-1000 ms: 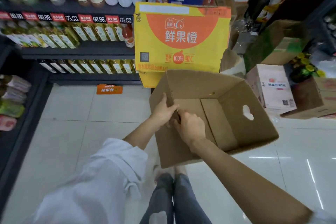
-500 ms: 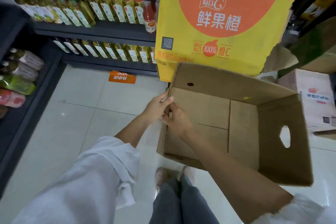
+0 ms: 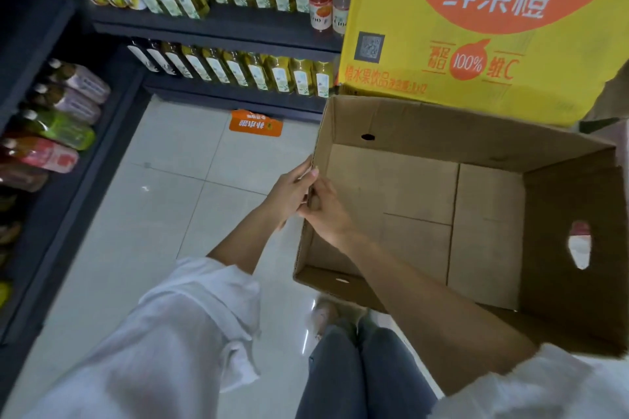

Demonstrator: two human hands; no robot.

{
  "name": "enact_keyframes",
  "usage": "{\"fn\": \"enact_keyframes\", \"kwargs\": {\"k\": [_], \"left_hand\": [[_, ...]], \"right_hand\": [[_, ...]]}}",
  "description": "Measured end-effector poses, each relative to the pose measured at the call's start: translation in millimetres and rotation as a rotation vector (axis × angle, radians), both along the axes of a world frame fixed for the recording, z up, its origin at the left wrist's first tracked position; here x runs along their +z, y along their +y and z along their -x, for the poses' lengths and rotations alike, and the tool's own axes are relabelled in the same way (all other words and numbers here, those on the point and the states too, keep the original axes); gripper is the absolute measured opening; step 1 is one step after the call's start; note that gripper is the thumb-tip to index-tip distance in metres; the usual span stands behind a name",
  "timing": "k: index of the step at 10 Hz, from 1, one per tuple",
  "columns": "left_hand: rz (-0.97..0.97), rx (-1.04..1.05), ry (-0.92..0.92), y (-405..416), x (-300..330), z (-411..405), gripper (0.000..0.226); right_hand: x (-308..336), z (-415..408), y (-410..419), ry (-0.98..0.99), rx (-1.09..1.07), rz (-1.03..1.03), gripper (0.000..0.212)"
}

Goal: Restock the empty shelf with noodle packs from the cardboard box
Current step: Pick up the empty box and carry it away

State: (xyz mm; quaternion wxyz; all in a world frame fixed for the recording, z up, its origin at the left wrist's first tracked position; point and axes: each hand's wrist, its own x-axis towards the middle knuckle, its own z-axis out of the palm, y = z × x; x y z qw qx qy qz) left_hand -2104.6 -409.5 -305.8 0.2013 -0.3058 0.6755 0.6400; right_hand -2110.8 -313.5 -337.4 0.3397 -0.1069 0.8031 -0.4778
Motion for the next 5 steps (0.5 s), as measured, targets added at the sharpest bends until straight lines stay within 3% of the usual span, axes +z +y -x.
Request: {"fn": "enact_keyframes", "kwargs": {"k": [3, 4, 5], "left_hand": [[0.068, 0.059, 0.022, 3, 5, -7, 0.039], [0.279, 0.025, 0.055, 6, 14, -2, 0.034], [0.533, -0.063, 0.036, 14, 33, -4, 0.033]], "right_hand": [[-1, 6, 6, -0.124, 0.029, 0.013, 0.085], [14, 10, 11, -0.131, 0.008, 0.059, 0.049], [44, 12, 22, -0.121, -0.021, 0.061, 0.029]]}}
